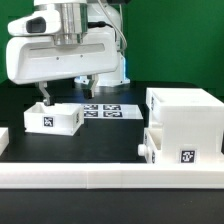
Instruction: Assemble drawer
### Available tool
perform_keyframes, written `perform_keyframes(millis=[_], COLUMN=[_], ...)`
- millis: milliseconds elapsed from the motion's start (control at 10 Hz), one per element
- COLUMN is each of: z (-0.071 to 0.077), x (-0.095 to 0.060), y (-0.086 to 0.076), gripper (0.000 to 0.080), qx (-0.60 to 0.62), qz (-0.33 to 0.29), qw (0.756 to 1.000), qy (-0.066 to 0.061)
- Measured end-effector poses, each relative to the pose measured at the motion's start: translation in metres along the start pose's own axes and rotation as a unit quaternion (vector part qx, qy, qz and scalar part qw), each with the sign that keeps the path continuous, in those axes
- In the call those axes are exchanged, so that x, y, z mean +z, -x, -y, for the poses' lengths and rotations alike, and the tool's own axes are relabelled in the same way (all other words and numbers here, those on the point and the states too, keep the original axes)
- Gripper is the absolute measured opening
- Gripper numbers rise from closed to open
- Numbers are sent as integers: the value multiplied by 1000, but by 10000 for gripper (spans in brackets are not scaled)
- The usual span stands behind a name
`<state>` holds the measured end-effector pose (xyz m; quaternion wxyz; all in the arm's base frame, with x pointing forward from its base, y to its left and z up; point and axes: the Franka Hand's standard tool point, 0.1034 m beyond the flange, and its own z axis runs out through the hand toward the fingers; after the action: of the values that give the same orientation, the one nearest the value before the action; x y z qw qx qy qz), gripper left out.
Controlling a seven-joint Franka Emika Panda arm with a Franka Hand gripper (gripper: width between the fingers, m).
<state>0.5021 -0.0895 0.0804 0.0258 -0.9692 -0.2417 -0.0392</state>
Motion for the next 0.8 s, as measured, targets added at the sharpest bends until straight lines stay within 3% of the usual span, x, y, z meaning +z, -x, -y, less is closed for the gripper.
perform_keyframes(millis=[200, 400, 600, 800], z=[1, 8, 17, 18], x=[1, 7, 11, 13], y=[2, 24, 29, 30], gripper=[649, 649, 649, 649], qx=[92, 218, 292, 290], qz=[-3, 12, 22, 24], qw=[996, 976, 956, 957], qy=[-5, -13, -13, -14])
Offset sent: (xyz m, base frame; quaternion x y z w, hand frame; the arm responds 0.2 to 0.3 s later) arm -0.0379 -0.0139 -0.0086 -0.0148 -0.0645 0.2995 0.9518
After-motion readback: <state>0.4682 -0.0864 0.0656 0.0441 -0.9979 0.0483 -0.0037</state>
